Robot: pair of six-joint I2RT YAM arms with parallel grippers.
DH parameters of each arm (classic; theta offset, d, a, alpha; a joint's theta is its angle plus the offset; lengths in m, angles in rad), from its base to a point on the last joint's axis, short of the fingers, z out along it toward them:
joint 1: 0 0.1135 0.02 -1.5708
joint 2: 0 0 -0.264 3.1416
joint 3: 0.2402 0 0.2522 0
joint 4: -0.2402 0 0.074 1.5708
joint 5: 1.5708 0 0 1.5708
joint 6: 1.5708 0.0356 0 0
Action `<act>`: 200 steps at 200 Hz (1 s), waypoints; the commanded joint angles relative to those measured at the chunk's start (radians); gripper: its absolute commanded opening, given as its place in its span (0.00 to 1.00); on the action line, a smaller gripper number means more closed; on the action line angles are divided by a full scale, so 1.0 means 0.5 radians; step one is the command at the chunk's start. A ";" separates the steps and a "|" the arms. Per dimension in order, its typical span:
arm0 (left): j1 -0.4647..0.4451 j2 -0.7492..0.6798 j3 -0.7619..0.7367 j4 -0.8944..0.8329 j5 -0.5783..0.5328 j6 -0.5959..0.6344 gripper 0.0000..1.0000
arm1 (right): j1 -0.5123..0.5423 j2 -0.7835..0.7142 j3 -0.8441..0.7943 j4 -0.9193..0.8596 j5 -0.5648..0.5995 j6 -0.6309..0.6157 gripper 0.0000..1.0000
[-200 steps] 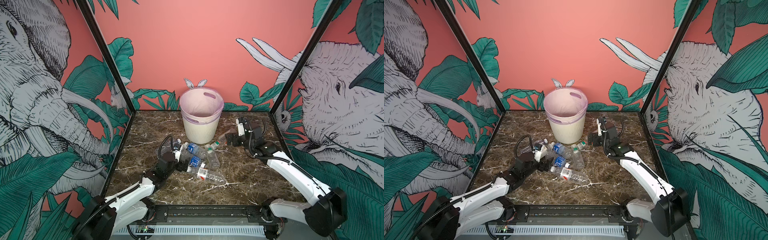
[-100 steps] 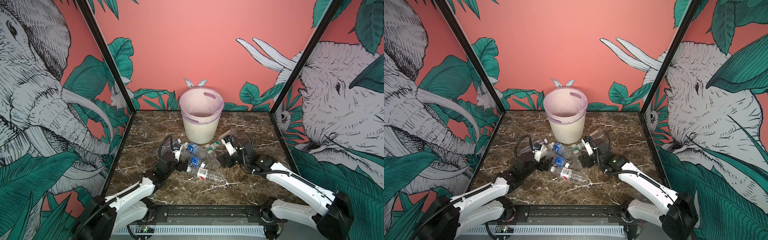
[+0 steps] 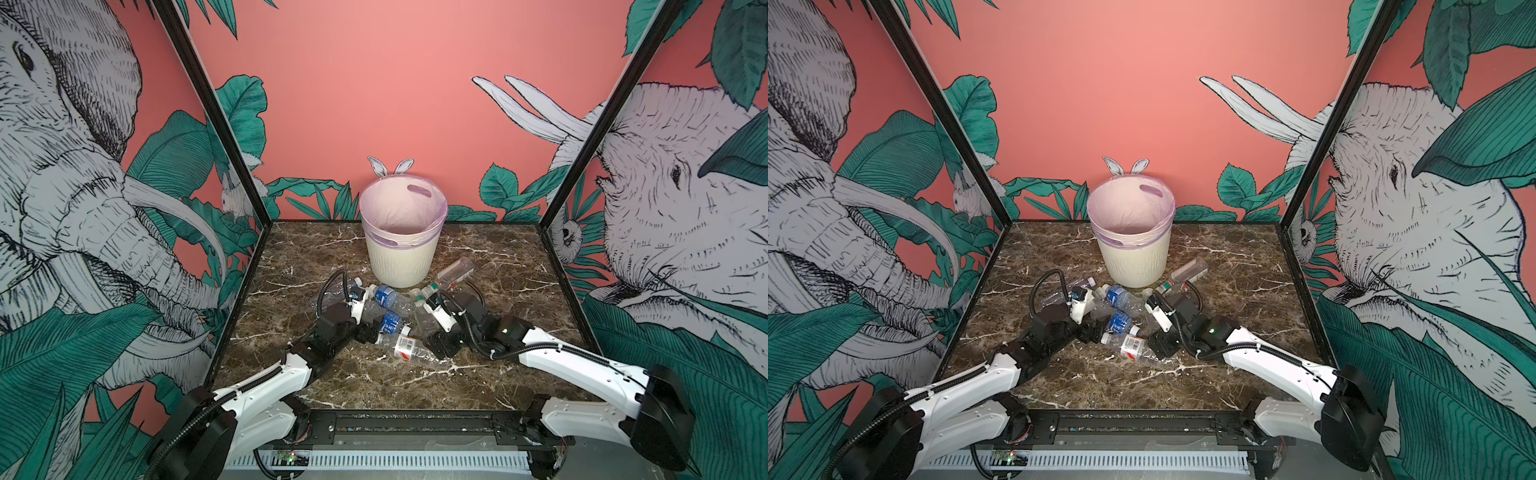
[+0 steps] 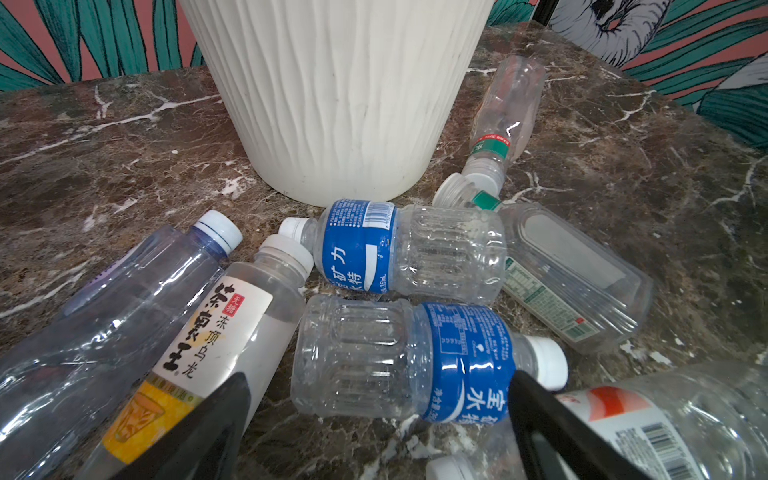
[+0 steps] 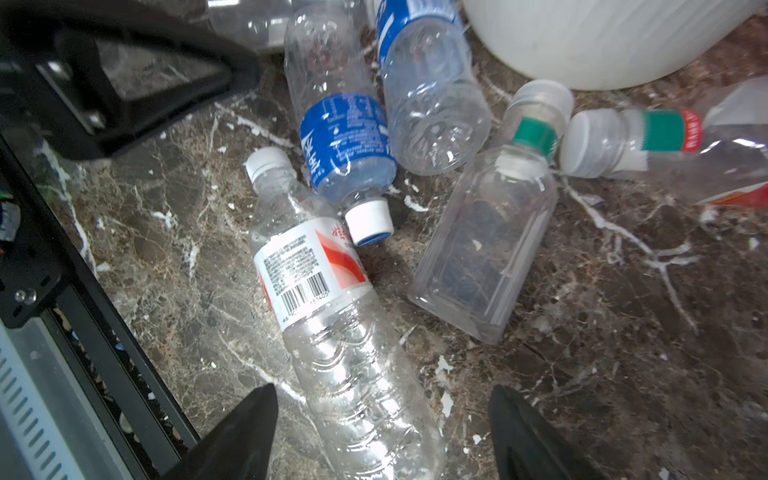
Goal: Throw the plastic bottles in the bin
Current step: 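Reach the right gripper down to the white-label red-stripe water bottle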
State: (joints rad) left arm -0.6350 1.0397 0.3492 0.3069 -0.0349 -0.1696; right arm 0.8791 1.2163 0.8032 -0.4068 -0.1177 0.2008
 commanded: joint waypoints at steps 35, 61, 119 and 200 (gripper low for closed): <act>0.095 -0.033 -0.011 0.034 0.010 -0.121 0.97 | 0.140 0.223 0.090 0.056 -0.018 -0.081 0.84; 0.182 -0.037 -0.032 0.040 0.066 -0.180 0.96 | 0.169 0.300 0.117 0.079 -0.001 -0.103 0.85; 0.234 -0.038 -0.037 0.030 0.106 -0.199 0.95 | 0.190 0.440 0.166 0.115 0.028 -0.148 0.85; 0.235 -0.020 -0.028 0.018 0.094 -0.189 0.96 | 0.205 0.546 0.182 0.163 -0.002 -0.178 0.85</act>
State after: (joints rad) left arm -0.5224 1.0389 0.3443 0.3092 0.0101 -0.2554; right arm 0.9688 1.4803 0.8658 -0.3508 -0.1059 0.1280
